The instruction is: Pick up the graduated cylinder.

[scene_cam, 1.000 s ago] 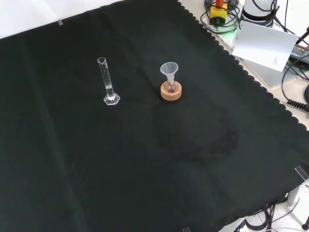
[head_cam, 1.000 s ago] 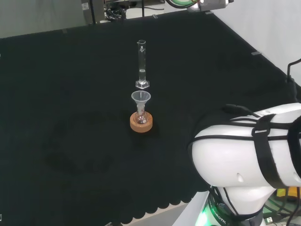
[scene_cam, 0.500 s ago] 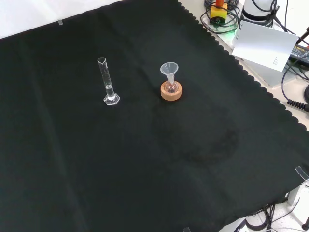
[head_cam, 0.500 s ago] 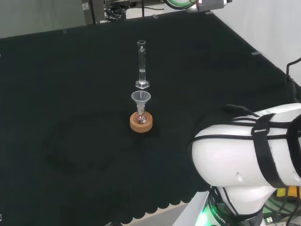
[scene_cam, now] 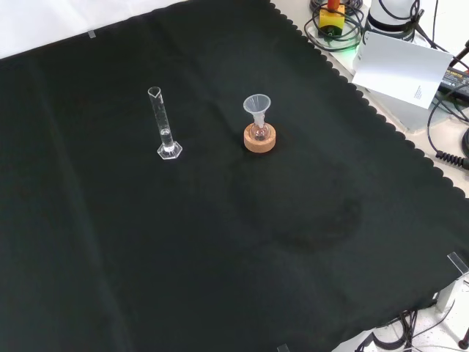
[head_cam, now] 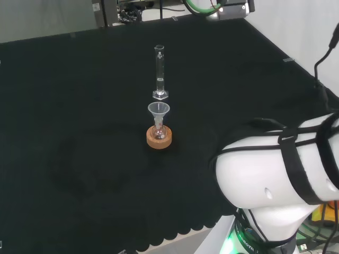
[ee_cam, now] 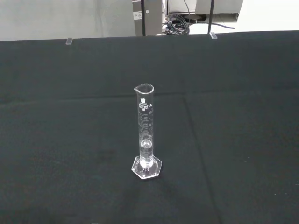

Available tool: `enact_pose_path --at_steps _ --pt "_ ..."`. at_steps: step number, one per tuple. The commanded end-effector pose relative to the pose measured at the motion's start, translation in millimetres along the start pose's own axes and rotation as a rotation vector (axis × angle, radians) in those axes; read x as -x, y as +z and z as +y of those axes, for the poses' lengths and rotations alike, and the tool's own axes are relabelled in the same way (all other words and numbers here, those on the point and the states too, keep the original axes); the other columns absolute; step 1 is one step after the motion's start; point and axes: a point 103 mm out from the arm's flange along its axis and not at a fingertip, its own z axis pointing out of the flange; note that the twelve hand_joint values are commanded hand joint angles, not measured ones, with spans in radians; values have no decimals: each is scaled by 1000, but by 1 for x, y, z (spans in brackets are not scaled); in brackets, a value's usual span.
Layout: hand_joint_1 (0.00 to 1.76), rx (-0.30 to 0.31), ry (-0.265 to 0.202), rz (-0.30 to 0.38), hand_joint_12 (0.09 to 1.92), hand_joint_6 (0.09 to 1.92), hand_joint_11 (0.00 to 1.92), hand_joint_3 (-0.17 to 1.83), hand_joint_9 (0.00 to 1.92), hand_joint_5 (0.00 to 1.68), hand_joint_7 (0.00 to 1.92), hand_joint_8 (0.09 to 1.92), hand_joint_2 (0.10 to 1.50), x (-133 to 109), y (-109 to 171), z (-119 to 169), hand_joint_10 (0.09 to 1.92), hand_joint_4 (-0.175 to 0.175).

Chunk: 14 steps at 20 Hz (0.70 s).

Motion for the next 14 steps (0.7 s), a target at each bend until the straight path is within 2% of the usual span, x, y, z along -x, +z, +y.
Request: enact_pose_path --at_steps 1,3,5,11,14 --pt "146 18 -10 66 1381 87 25 302 154 245 21 453 1185 22 46 44 611 -7" --pt "181 5 -6 94 1383 87 47 292 175 252 37 462 1166 30 63 61 617 -10" --pt "204 -6 -6 155 1382 87 59 286 188 257 47 467 1154 37 79 79 619 -13" --pt "289 8 -47 205 1379 87 55 265 200 266 52 475 1093 54 117 133 617 -19" --pt "332 20 -69 264 1383 87 54 255 223 272 74 489 1059 55 138 153 624 -22"
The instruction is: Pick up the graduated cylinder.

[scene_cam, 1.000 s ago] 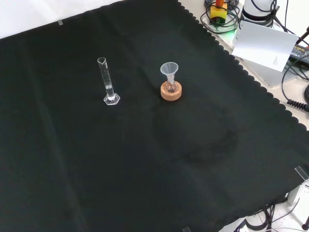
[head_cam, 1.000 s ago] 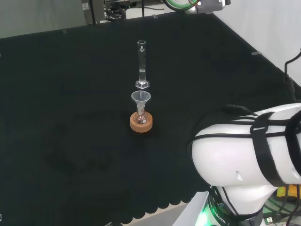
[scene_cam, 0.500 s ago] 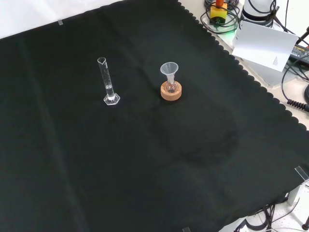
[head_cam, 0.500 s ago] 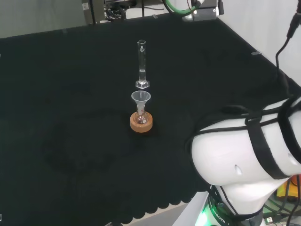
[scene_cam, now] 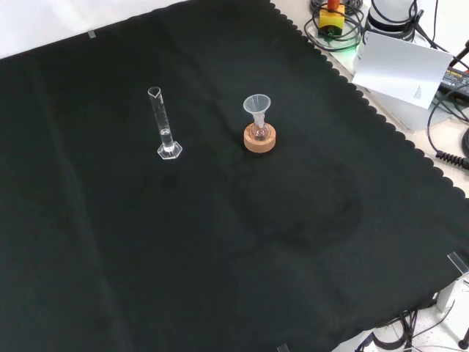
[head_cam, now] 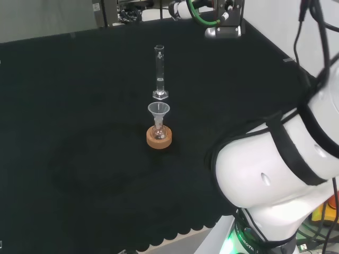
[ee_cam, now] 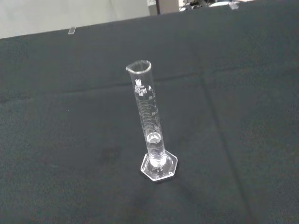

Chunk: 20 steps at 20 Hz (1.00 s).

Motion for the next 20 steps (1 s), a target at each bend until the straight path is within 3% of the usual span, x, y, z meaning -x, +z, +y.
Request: enact_pose_path --at_steps 1,11,13,20 --pt "345 59 -48 135 1385 87 57 254 234 275 83 495 1050 34 51 76 628 -23" --pt "429 30 -73 218 1384 87 69 251 247 242 53 501 1006 35 109 109 628 -29" --pt "513 30 -75 253 1385 87 72 241 257 225 67 512 971 36 121 110 631 -30" --pt "721 20 -93 275 1373 87 126 330 344 267 137 587 839 42 156 110 618 -41"
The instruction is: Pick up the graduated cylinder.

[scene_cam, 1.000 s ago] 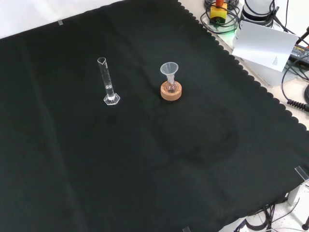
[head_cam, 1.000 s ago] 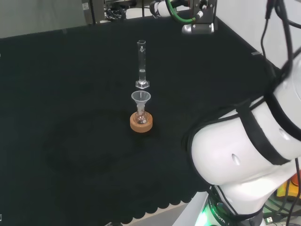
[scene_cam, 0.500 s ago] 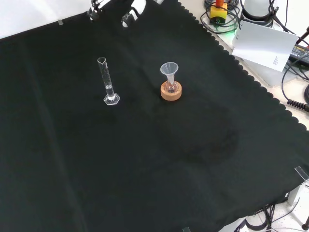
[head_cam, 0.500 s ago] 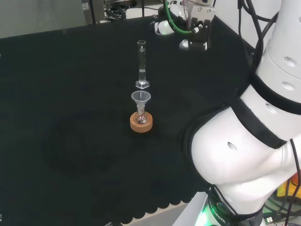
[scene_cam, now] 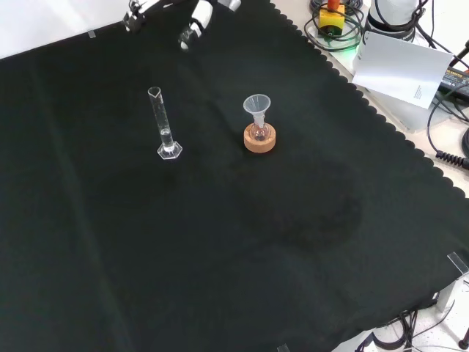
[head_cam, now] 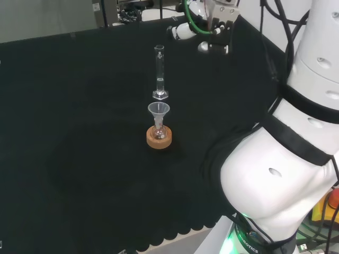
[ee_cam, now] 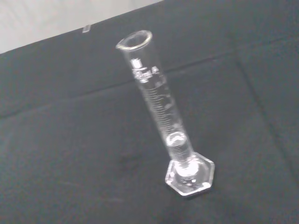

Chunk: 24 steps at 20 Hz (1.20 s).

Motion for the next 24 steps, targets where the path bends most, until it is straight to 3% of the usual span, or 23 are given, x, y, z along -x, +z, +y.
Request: enact_pose_path --at_steps 1,9,15,19,24 --pt "732 18 -47 119 1373 87 131 363 351 278 143 595 820 43 80 37 614 -42" --pt "784 63 -83 189 1356 87 206 467 413 309 180 621 750 51 98 37 612 -46" --pt "807 29 -126 222 1343 87 273 519 448 327 193 626 718 52 116 37 603 -46" --pt "835 38 -142 251 1340 87 293 529 458 347 206 629 701 54 130 36 601 -44" --pt "897 53 -178 342 1320 87 328 590 513 409 265 633 650 55 144 41 582 -48"
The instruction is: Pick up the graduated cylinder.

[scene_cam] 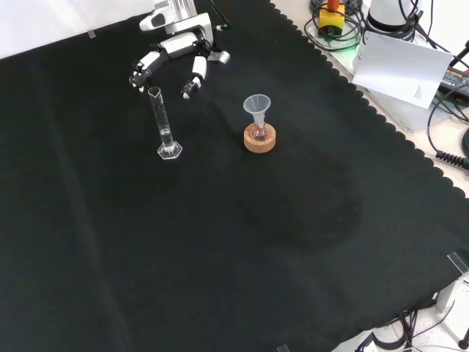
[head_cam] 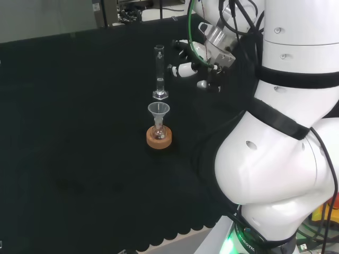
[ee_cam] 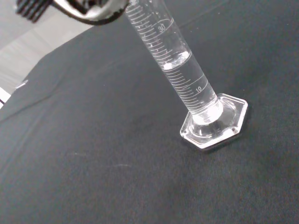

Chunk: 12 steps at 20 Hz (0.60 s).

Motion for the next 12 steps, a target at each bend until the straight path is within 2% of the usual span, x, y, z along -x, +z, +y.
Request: enact_pose_path --at_steps 1,4,9,12 --pt "904 30 -49 113 1318 87 333 598 521 415 274 634 644 6 17 7 580 -48" --pt "921 53 -70 156 1315 87 348 618 555 431 302 639 629 6 24 11 573 -50" --pt "942 55 -113 242 1314 87 379 640 601 455 338 648 615 6 38 19 563 -54" --pt "941 67 -155 322 1304 87 398 650 618 466 350 647 609 7 45 25 553 -54"
